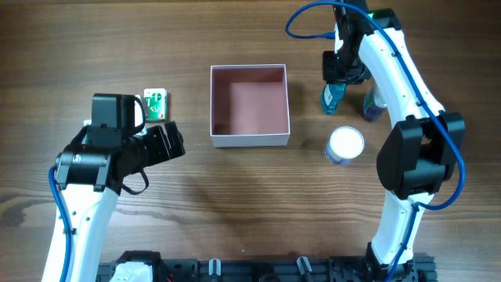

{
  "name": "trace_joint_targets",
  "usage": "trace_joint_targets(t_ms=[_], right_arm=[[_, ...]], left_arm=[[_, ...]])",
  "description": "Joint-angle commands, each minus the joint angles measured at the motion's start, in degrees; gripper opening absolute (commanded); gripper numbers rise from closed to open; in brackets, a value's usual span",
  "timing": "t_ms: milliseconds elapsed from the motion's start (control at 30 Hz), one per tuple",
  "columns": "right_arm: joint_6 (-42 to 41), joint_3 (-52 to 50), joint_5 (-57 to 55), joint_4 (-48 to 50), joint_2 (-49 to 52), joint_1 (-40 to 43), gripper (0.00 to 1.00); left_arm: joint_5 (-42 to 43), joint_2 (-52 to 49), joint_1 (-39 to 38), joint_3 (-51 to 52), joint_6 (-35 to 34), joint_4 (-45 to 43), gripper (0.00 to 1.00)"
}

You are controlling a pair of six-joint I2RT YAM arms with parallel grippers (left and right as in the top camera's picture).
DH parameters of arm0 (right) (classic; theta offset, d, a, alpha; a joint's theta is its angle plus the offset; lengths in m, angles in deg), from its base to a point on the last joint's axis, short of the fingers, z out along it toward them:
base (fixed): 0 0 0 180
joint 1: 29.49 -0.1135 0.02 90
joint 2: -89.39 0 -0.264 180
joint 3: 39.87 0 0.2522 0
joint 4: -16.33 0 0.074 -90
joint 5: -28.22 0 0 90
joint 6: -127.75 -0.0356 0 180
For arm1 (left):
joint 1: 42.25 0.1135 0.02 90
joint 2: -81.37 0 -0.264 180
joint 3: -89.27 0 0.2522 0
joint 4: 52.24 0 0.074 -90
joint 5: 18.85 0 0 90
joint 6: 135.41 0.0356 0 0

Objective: Pack container
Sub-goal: 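Close the right gripper on the blue mouthwash bottle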

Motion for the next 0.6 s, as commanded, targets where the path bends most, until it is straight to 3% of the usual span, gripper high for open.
trace_joint_targets(t_ms=[0, 300, 567], right_arm=[[-0.2, 1.0, -0.6, -0.1, 1.0, 0.0, 0.04], [-0.3, 1.8, -0.6, 0.0, -1.2, 0.0, 0.04], [-2.7, 3.2, -1.2, 2.6, -15.4, -2.6, 0.04]], left_arm=[[-0.4, 0.1, 0.3, -1.0, -0.9, 0.1, 1.0], [-0.4, 0.1, 0.3, -1.0, -0.9, 0.0, 1.0], [-0.4, 0.1, 0.3, -1.0, -0.9, 0.1, 1.0]])
